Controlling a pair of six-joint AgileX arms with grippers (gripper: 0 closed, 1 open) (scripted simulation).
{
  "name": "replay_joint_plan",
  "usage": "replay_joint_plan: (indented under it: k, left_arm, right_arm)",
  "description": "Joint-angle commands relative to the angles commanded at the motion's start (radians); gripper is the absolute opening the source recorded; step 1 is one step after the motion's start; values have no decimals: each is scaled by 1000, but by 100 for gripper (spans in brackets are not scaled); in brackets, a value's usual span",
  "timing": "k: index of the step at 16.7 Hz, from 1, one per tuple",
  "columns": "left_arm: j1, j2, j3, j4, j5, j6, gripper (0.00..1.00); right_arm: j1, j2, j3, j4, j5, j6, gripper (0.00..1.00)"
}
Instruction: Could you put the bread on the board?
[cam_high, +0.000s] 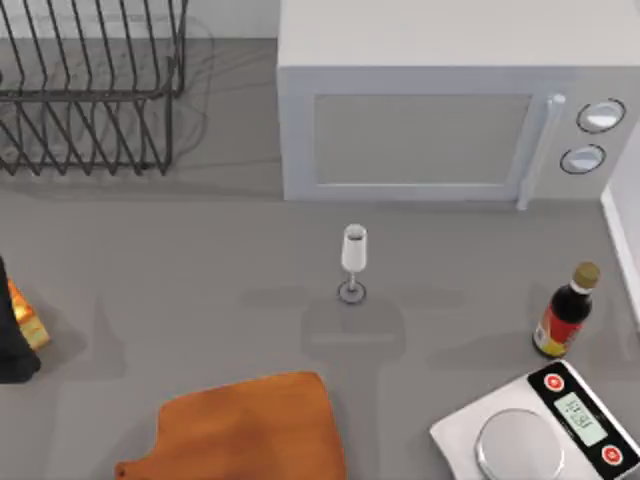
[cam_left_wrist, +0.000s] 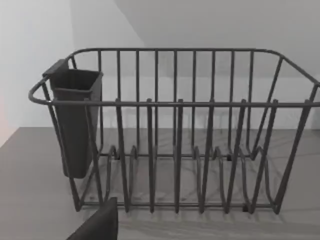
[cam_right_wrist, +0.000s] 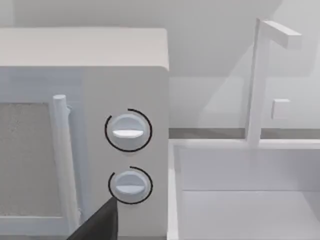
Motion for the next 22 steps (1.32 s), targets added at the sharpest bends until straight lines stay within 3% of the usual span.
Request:
replay_joint_plan:
  k: [4, 8, 22]
  left_arm:
    - [3, 32, 29, -24, -1, 23, 100]
    - [14, 223, 183, -150, -3, 145, 100]
    - [62, 1484, 983, -852, 2, 798, 100]
  right_arm:
    - [0, 0, 0, 0, 0, 0, 100]
    - [0, 0, 0, 0, 0, 0, 100]
    - [0, 0, 0, 0, 0, 0, 100]
